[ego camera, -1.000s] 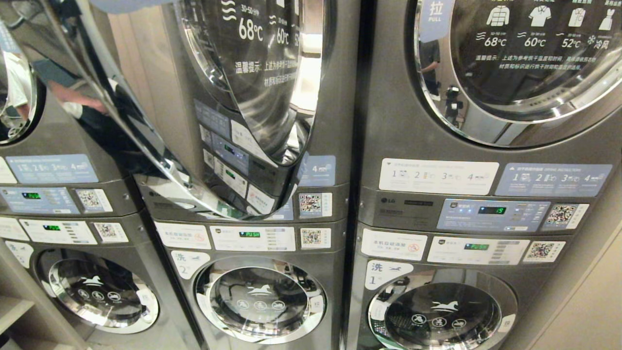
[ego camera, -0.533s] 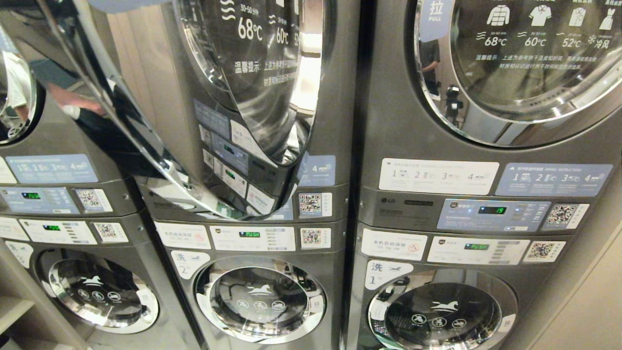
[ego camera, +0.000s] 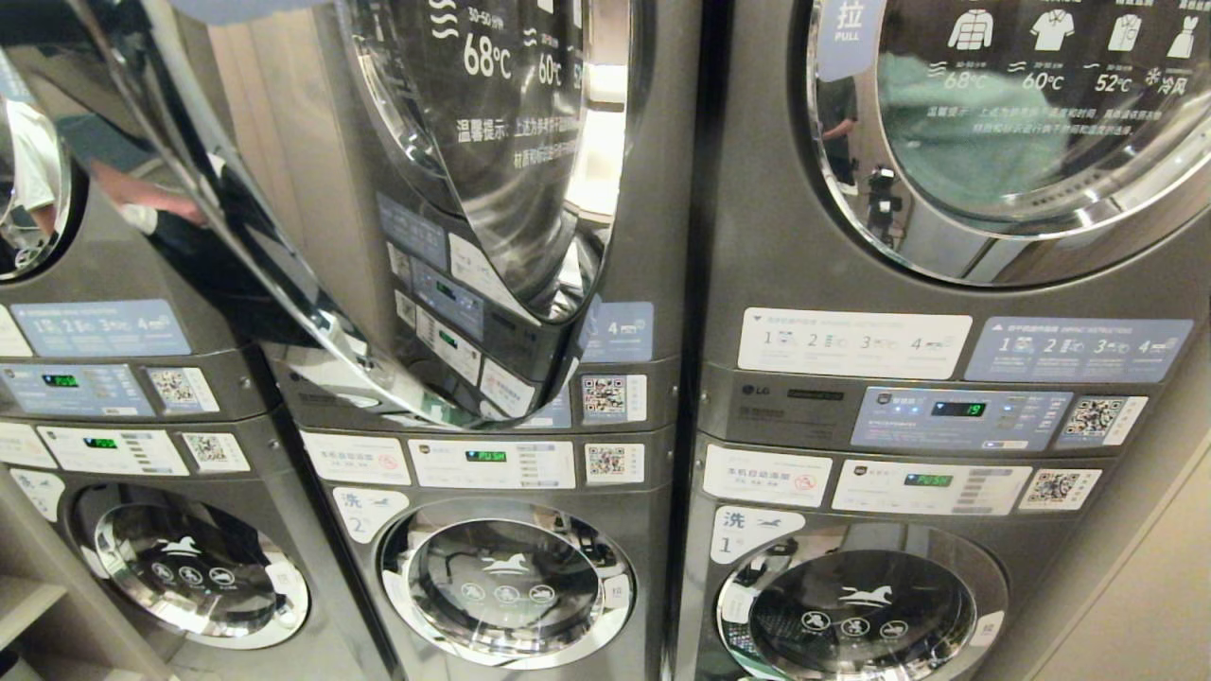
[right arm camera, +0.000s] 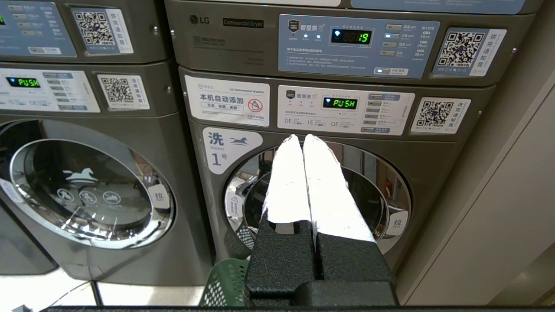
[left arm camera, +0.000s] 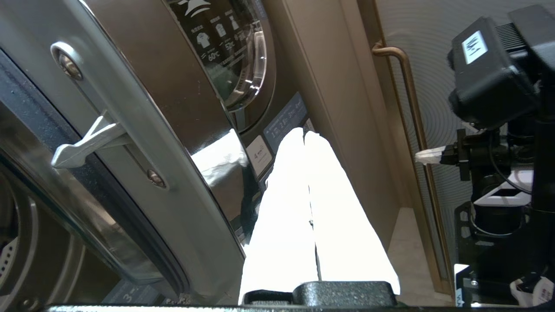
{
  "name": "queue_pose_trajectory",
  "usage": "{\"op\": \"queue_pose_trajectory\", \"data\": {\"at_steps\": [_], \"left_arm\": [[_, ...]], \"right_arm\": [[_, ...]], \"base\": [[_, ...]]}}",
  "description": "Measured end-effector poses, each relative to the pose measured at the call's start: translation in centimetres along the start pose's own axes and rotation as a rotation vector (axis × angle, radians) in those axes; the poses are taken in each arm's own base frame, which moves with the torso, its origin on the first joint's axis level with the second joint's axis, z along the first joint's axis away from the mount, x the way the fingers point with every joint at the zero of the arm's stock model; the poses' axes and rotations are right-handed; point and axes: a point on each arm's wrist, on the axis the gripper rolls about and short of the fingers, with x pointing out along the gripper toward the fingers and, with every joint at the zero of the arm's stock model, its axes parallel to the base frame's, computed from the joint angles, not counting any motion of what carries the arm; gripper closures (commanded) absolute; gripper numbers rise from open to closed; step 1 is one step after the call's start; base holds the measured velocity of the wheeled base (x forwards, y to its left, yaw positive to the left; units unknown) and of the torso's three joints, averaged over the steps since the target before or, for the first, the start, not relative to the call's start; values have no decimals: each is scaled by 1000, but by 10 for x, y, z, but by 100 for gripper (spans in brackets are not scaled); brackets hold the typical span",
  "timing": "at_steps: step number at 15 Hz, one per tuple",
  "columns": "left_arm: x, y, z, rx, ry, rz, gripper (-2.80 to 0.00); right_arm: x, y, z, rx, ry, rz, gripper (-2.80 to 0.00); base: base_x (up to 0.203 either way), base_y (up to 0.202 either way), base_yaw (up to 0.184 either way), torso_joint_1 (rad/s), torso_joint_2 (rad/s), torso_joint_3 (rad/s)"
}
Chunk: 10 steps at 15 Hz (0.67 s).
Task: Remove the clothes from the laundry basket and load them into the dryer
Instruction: Close the dryer
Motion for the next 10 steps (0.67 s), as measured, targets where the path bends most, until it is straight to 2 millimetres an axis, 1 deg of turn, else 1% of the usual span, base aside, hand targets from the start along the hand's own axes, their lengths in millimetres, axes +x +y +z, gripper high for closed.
{"op": "queue_pose_trajectory", "data": {"at_steps": [6,10], "left_arm": [[7,3,-5,28,67,103,0],[3,7,-5,66,113,227,0]], "right_arm": [[0,0,0,0,0,0,0],[0,0,0,0,0,0,0]], "base": [[0,0,0,0,0,0],[0,0,0,0,0,0]]}}
